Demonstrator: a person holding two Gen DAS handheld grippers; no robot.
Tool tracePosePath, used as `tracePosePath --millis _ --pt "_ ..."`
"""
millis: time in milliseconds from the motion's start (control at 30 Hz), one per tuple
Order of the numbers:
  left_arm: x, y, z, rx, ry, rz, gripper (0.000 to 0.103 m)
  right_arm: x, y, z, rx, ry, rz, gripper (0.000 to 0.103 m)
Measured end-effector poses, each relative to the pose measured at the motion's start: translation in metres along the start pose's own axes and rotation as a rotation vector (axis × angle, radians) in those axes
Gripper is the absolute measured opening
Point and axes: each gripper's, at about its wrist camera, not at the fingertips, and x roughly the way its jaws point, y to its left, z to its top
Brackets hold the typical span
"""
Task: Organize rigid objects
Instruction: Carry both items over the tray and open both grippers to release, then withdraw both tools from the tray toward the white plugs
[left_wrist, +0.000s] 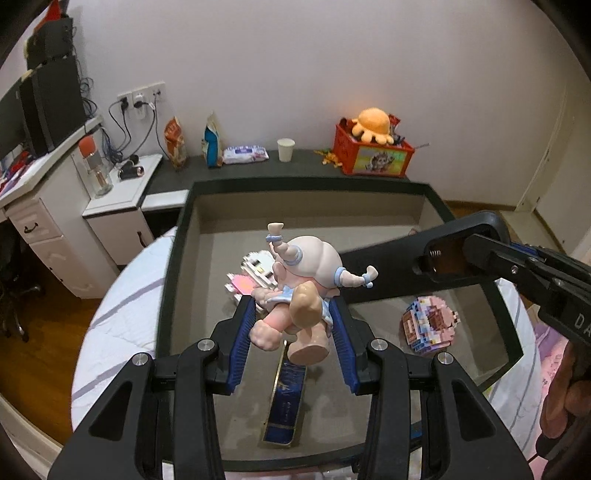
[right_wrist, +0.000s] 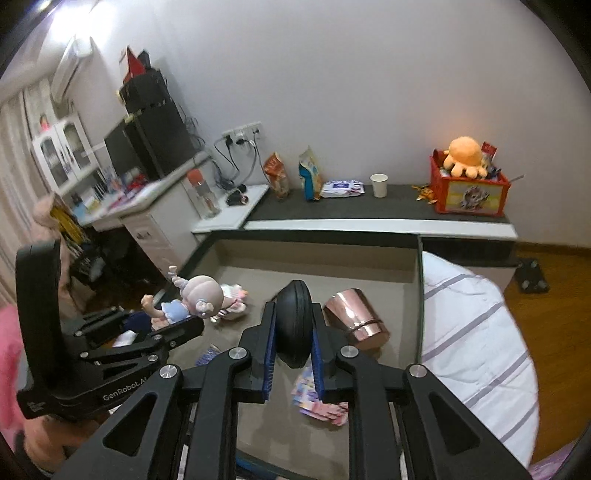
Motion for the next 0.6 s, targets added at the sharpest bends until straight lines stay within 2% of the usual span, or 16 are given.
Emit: tracePosePath --millis 233,267,300,333,367,400,433,600 --pt "0.013 -0.01 0.0 0.024 0.041 0.046 0.044 0.015 0.004 -0.01 -0.036 0.07 -0.086 0.019" --pt "0.014 -0.011 0.0 0.028 0.047 0.057 0.048 0.016 0.004 -0.012 -0.042 0.08 -0.099 0.02" --pt "0.013 -0.012 0.0 0.031 0.051 0.072 0.066 0.017 0.004 -0.014 -0.042 0.087 -0.103 0.022" --pt "0.012 -0.012 0.0 0.033 0.05 0.091 0.087 0.017 0.003 -0.014 -0.042 0.09 -0.108 0.034" --pt "0.01 -0.012 0.001 0.032 0.039 0.099 0.094 0.016 0.003 -0.015 -0.041 0.093 -0.121 0.045" --pt "0.005 -0.012 0.001 0.035 0.023 0.106 0.098 0.015 0.003 -0.015 -0.041 0.093 -0.136 0.069" --pt "0.001 -0.013 0.001 0.04 0.014 0.111 0.099 0.012 0.003 -0.015 -0.045 0.086 -0.15 0.081" --pt "-0.012 -0.011 -0.001 0.039 0.01 0.173 0.102 0.001 0.007 -0.016 -0.063 0.095 -0.183 0.081"
